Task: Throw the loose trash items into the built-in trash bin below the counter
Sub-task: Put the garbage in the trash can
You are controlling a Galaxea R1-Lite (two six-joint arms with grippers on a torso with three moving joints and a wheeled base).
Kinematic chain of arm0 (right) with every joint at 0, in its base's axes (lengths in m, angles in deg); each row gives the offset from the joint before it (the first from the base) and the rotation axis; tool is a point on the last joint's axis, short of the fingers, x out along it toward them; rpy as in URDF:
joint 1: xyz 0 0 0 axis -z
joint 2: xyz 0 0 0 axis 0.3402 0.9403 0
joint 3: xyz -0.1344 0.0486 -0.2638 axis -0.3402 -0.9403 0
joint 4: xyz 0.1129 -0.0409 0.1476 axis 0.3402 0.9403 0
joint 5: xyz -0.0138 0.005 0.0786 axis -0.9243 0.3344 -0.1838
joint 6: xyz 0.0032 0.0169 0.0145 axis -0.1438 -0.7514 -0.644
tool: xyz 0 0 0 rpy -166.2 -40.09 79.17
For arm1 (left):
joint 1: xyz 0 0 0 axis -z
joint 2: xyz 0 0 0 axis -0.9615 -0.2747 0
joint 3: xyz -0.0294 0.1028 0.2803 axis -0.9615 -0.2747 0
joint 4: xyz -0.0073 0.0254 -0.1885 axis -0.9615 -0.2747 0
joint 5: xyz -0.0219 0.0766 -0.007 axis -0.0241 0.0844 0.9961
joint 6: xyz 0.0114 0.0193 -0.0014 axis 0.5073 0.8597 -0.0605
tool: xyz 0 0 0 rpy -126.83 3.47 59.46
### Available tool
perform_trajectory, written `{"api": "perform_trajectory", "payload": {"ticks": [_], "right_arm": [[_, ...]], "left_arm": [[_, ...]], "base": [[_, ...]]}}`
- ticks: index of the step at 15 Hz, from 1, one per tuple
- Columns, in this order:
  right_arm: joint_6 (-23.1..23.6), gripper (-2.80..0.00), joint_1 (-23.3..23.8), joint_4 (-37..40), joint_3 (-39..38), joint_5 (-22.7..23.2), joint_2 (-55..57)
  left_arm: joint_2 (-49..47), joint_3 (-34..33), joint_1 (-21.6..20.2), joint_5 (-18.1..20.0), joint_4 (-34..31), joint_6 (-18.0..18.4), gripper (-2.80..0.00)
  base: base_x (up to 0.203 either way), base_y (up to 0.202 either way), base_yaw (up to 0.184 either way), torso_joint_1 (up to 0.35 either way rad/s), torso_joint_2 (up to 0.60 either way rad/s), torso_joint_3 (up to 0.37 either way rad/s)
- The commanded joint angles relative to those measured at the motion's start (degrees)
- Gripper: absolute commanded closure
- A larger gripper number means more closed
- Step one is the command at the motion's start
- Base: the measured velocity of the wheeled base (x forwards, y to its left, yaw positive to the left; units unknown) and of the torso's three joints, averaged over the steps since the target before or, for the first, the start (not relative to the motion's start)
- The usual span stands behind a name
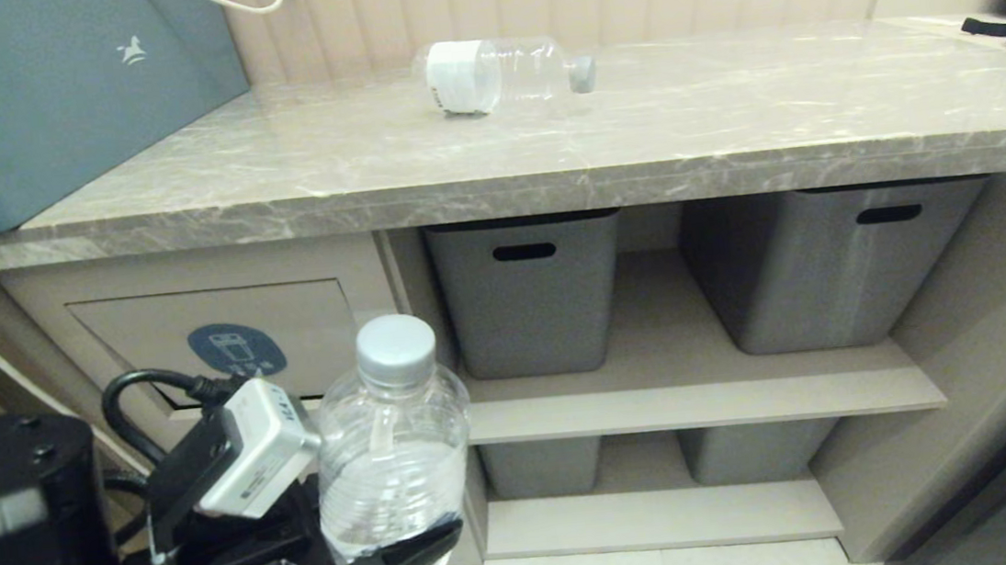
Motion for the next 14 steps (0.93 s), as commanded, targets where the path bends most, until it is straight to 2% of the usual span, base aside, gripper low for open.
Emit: {"api": "perform_trajectory", "payload": {"ticks": [1,5,7,9,11,14], "right_arm": [[0.03,0.0,0.08,-0.15,-0.07,0.03,-7.79],[-0.14,0.0,-0.37,-0.38,-0.22,0.05,-10.61],[-0.06,0.0,-0.37,-0.38,-0.22,0.05,-10.53],[-0.07,0.0,-0.37,-0.38,-0.22,0.05,-10.53],[-0.14,0.0,-0.37,-0.38,-0.22,0.08,-10.53],[-0.05,0.0,-0.37,-0.38,-0.22,0.14,-10.53]], "left_arm": [[-1.18,0.29,-0.07,-0.09,0.24,0.03,0.0],[-3.05,-2.17,-0.85,-0.24,0.46,-1.09,0.0],[-5.26,-3.12,-1.66,-0.05,0.68,-4.56,0.0],[-7.2,-5.52,-4.39,0.14,0.67,-7.4,0.0],[-7.22,-7.69,-11.09,1.28,0.72,-9.05,0.0],[-6.0,-12.86,-27.85,6.56,2.11,-12.66,0.0]], "base": [[0.0,0.0,0.0,0.0,0.0,0.0],[0.0,0.0,0.0,0.0,0.0,0.0],[0.0,0.0,0.0,0.0,0.0,0.0],[0.0,0.0,0.0,0.0,0.0,0.0],[0.0,0.0,0.0,0.0,0.0,0.0],[0.0,0.0,0.0,0.0,0.0,0.0]]}}
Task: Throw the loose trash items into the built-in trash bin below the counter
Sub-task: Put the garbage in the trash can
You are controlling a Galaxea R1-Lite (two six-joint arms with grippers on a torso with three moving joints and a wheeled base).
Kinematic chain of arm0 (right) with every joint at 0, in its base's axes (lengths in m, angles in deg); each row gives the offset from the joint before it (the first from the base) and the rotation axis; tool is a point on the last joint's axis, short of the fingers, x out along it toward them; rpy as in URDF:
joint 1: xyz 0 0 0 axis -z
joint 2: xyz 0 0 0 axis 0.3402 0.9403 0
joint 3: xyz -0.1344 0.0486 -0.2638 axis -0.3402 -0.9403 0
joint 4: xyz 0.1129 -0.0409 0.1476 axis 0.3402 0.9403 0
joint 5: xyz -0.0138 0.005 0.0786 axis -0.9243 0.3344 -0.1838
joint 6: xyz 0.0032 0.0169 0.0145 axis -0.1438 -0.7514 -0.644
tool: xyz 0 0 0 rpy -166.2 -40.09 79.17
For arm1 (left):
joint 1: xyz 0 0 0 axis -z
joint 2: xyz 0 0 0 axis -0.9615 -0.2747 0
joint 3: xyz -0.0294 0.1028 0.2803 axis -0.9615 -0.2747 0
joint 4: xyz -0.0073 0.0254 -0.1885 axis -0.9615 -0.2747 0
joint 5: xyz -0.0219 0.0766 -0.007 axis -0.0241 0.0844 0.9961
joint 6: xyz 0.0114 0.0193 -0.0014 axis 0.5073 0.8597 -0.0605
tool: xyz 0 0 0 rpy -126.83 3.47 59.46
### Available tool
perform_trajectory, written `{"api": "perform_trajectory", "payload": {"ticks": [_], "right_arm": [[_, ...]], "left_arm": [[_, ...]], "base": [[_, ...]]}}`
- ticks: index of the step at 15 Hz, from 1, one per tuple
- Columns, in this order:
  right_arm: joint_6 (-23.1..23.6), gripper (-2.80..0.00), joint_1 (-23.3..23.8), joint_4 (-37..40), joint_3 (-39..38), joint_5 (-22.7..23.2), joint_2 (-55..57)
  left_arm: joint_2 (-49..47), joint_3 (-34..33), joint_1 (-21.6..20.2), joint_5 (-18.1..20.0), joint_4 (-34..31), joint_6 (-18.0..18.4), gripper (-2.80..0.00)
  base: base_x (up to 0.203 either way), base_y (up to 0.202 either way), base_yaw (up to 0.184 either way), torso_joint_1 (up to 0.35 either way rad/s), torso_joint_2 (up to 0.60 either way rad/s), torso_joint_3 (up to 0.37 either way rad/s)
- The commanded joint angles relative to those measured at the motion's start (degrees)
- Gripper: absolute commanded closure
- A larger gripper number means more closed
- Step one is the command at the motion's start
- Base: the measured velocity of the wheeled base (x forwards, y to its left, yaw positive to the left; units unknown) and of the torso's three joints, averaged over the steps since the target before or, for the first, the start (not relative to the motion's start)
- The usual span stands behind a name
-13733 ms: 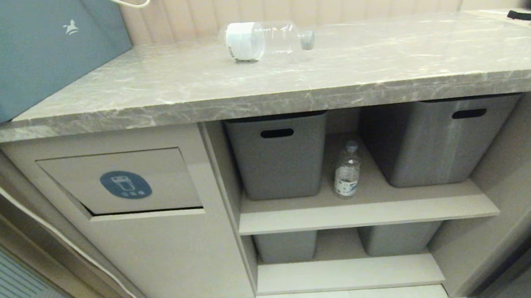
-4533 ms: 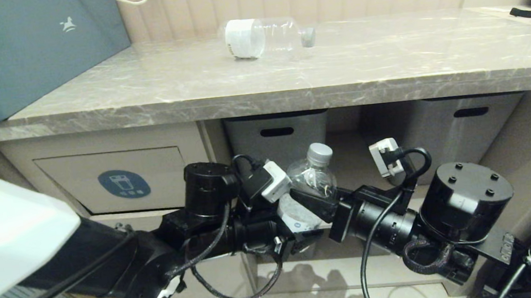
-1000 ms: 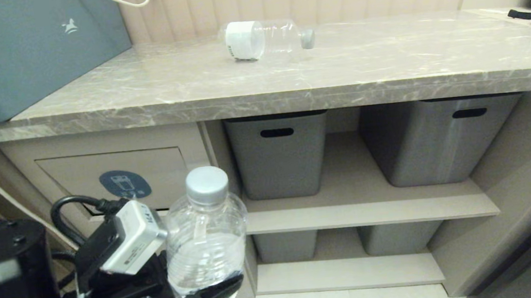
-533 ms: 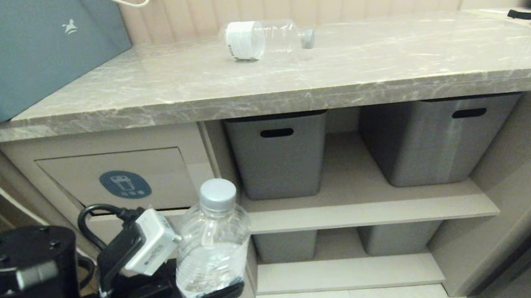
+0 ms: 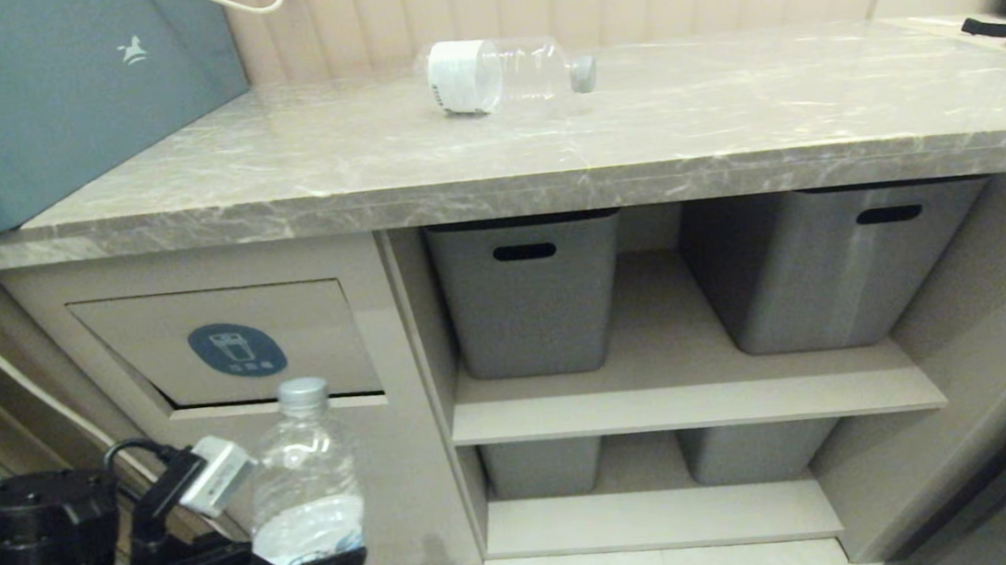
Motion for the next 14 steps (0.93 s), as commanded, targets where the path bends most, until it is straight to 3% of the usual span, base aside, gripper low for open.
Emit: {"api": "perform_trajectory", "payload": {"ticks": [1,2,3,4,6,8,9,11,12,14], "right_arm": [[-0.04,0.0,0.0,-0.02,0.0,-0.02,0.09],[0.03,0.0,0.0,-0.02,0.0,-0.02,0.09],[0.01,0.0,0.0,-0.02,0.0,-0.02,0.09],[0.0,0.0,0.0,-0.02,0.0,0.03,0.09],[0.05,0.0,0.0,-0.02,0.0,-0.01,0.09],[-0.04,0.0,0.0,-0.02,0.0,-0.02,0.09],[0.01,0.0,0.0,-0.02,0.0,0.02,0.05],[-0.03,0.0,0.0,-0.02,0.0,0.06,0.09],[-0.04,0.0,0.0,-0.02,0.0,-0.02,0.09],[-0.04,0.0,0.0,-0.02,0.0,-0.02,0.09]], "left_arm": [[0.54,-3.06,-9.25,2.12,0.67,-1.06,0.0],[0.88,-5.31,-14.4,4.29,1.33,-3.23,0.0],[1.59,-8.12,-17.63,5.88,2.73,-7.84,0.0],[2.09,-9.33,-18.79,6.58,4.55,-15.58,0.0],[1.61,-9.45,-19.37,5.7,9.94,-34.85,0.0],[0.59,-8.32,-19.19,1.06,14.63,-54.99,0.0],[-0.43,-6.59,-18.77,-3.0,15.78,-64.86,0.0],[-4.2,-0.52,-17.83,-12.19,16.91,-80.45,0.0],[-6.68,2.22,-17.34,-16.48,17.19,-85.28,0.0],[-12.81,7.65,-16.35,-20.77,17.43,-92.23,0.0]], "base": [[0.0,0.0,0.0,0.0,0.0,0.0],[0.0,0.0,0.0,0.0,0.0,0.0],[0.0,0.0,0.0,0.0,0.0,0.0],[0.0,0.0,0.0,0.0,0.0,0.0],[0.0,0.0,0.0,0.0,0.0,0.0],[0.0,0.0,0.0,0.0,0.0,0.0],[0.0,0.0,0.0,0.0,0.0,0.0],[0.0,0.0,0.0,0.0,0.0,0.0],[0.0,0.0,0.0,0.0,0.0,0.0],[0.0,0.0,0.0,0.0,0.0,0.0]]}}
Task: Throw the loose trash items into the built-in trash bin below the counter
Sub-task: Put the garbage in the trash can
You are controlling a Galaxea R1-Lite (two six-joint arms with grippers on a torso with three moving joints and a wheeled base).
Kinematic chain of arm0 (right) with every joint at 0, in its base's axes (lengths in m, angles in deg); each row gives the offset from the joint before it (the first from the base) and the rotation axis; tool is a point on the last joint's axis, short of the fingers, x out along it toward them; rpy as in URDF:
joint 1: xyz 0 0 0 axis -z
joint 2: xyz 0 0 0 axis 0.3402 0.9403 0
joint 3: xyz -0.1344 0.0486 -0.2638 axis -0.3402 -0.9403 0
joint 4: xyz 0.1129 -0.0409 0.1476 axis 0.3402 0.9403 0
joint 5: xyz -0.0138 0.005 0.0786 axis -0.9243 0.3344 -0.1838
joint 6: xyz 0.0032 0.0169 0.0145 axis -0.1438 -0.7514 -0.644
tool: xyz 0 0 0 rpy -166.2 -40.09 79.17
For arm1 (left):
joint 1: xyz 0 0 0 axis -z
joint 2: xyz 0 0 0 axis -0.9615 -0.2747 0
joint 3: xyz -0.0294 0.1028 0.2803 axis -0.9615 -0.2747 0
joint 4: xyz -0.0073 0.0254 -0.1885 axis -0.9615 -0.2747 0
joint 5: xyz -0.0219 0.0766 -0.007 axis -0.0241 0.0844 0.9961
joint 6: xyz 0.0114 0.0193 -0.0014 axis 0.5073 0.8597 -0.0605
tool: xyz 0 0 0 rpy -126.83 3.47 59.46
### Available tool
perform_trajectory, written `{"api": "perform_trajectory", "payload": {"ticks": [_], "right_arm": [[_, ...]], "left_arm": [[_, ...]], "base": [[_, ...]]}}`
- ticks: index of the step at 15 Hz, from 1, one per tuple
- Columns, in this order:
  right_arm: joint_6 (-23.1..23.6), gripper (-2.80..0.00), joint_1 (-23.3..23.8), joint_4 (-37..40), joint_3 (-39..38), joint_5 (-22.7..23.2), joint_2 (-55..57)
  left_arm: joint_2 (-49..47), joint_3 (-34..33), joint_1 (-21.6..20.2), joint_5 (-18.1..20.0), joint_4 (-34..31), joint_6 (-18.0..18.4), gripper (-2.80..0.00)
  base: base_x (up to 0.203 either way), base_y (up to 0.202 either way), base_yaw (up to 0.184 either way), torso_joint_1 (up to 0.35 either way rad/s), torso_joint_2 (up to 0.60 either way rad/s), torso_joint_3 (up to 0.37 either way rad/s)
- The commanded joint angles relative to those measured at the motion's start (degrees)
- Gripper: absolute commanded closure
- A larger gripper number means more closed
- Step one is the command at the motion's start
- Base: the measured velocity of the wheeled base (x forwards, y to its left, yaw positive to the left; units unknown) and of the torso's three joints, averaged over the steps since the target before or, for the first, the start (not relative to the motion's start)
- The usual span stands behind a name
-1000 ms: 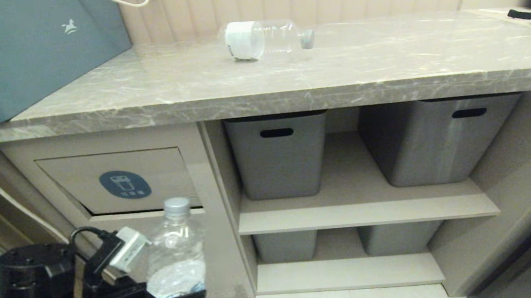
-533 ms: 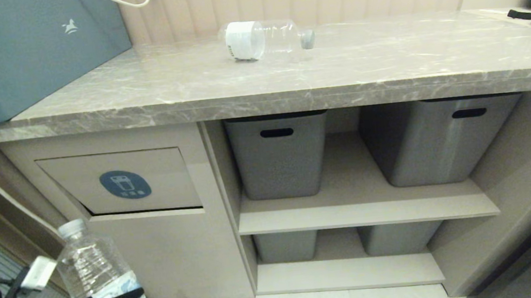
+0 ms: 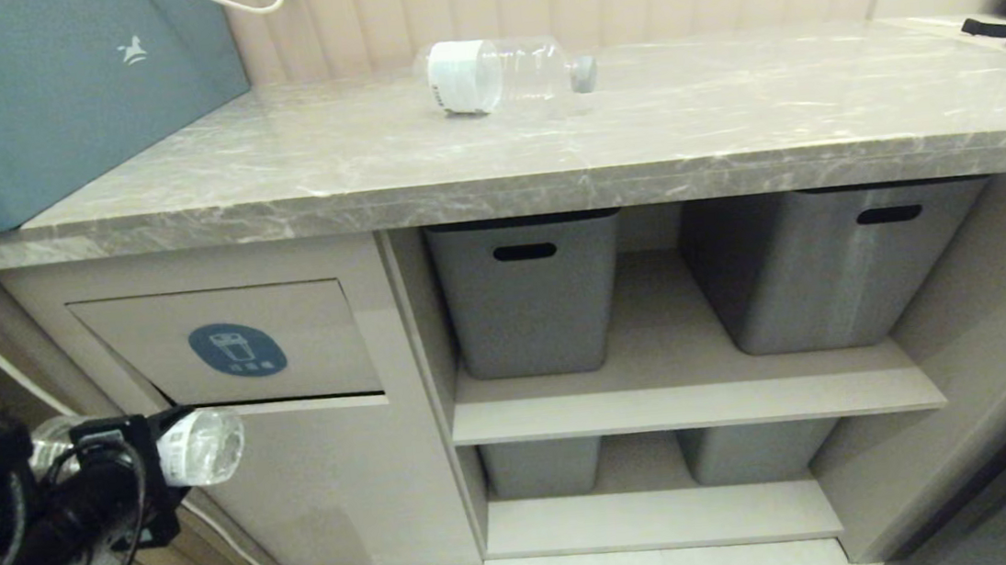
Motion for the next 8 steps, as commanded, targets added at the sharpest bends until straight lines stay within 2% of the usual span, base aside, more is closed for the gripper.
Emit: {"api": "perform_trajectory", "payload": {"ticks": [1,3,4,8], "right_arm": [[0.07,0.0,0.0,-0.02,0.0,-0.02,0.09],[0.07,0.0,0.0,-0.02,0.0,0.07,0.09],[0.07,0.0,0.0,-0.02,0.0,-0.02,0.09],[0.04,0.0,0.0,-0.02,0.0,0.02,0.09]], "left_arm": [[-6.67,4.42,0.86,-2.31,0.36,-8.35,0.0],[-11.72,10.1,1.54,-3.56,0.37,-12.95,0.0],[-13.29,12.92,1.76,-3.76,0.38,-13.91,0.0],[-19.06,18.52,2.68,-3.3,0.67,-13.65,0.0]], "base": [[0.0,0.0,0.0,0.0,0.0,0.0],[0.0,0.0,0.0,0.0,0.0,0.0],[0.0,0.0,0.0,0.0,0.0,0.0],[0.0,0.0,0.0,0.0,0.0,0.0]]}}
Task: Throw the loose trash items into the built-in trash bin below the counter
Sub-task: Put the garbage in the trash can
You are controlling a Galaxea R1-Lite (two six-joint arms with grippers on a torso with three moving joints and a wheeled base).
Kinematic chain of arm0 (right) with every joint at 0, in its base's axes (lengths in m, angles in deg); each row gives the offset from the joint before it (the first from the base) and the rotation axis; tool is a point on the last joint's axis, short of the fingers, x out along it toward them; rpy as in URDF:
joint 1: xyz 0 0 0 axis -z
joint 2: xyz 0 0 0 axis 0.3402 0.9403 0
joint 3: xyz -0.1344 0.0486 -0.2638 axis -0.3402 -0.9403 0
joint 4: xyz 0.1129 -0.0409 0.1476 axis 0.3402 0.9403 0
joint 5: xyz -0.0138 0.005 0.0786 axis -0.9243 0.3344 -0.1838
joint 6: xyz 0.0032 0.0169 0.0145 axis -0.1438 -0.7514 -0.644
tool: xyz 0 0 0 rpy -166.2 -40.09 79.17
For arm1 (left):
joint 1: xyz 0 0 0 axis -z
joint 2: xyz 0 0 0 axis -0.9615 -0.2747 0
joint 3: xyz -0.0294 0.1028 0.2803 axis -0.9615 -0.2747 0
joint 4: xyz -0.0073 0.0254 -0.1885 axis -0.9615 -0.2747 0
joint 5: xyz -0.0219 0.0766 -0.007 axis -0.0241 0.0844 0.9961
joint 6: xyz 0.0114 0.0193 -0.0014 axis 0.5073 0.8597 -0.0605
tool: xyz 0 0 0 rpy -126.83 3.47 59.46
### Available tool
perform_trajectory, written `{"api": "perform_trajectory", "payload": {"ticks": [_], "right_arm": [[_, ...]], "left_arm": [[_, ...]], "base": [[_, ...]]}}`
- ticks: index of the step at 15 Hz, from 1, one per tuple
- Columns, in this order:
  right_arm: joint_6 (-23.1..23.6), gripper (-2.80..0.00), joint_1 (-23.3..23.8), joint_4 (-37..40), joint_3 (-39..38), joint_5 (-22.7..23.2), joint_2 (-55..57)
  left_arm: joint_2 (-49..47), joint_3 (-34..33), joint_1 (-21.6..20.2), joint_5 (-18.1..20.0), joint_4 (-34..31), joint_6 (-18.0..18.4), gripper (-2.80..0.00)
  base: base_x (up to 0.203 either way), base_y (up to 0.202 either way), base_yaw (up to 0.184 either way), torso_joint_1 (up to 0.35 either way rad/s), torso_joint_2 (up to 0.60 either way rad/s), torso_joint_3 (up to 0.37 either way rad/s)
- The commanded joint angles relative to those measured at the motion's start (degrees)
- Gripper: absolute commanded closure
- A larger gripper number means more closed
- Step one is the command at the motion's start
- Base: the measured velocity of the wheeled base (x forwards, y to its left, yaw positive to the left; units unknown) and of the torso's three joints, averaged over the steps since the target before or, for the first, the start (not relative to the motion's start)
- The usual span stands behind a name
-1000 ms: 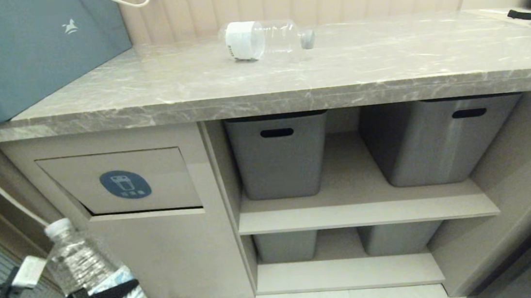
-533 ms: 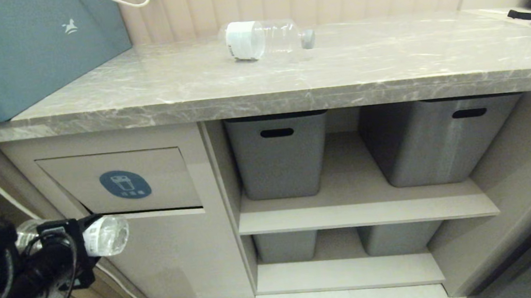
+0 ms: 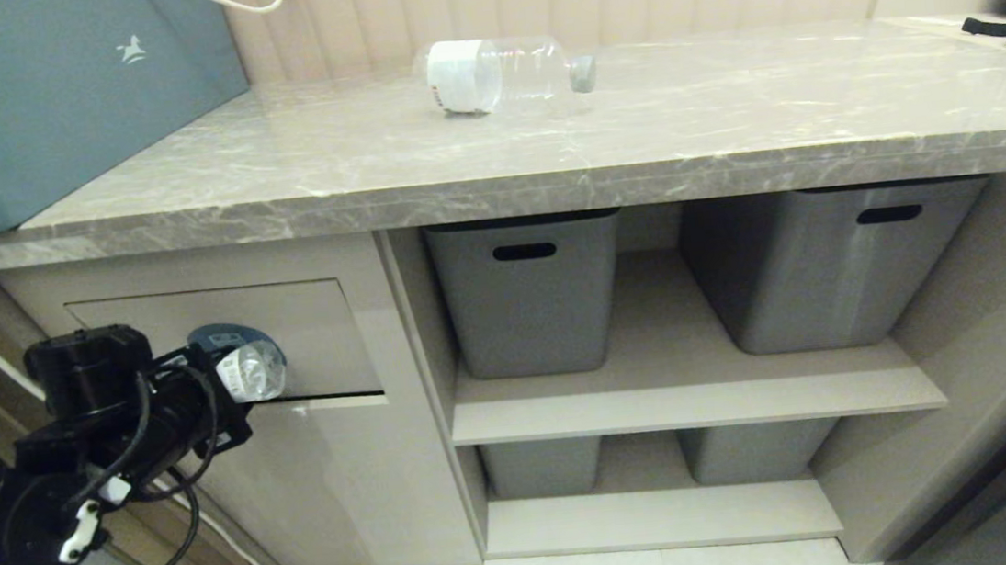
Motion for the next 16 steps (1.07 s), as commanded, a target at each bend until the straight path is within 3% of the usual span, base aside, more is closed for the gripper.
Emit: {"api": "perform_trajectory", "payload": {"ticks": [1,9,10,16], "right_arm": [[0.05,0.0,0.0,-0.02,0.0,-0.02,0.09],[0.05,0.0,0.0,-0.02,0.0,-0.02,0.09],[0.0,0.0,0.0,-0.02,0.0,0.01,0.09],[-0.04,0.0,0.0,-0.02,0.0,-0.01,0.07]], "left_arm": [[-4.56,1.61,0.14,0.44,0.37,-0.23,0.0],[-13.16,14.3,0.1,1.12,-0.11,0.16,0.0],[-13.59,14.79,0.15,1.12,-0.11,0.08,-2.8],[-13.92,15.82,0.21,3.48,-0.78,0.36,-2.8]], "base": [[0.0,0.0,0.0,0.0,0.0,0.0],[0.0,0.0,0.0,0.0,0.0,0.0],[0.0,0.0,0.0,0.0,0.0,0.0],[0.0,0.0,0.0,0.0,0.0,0.0]]}}
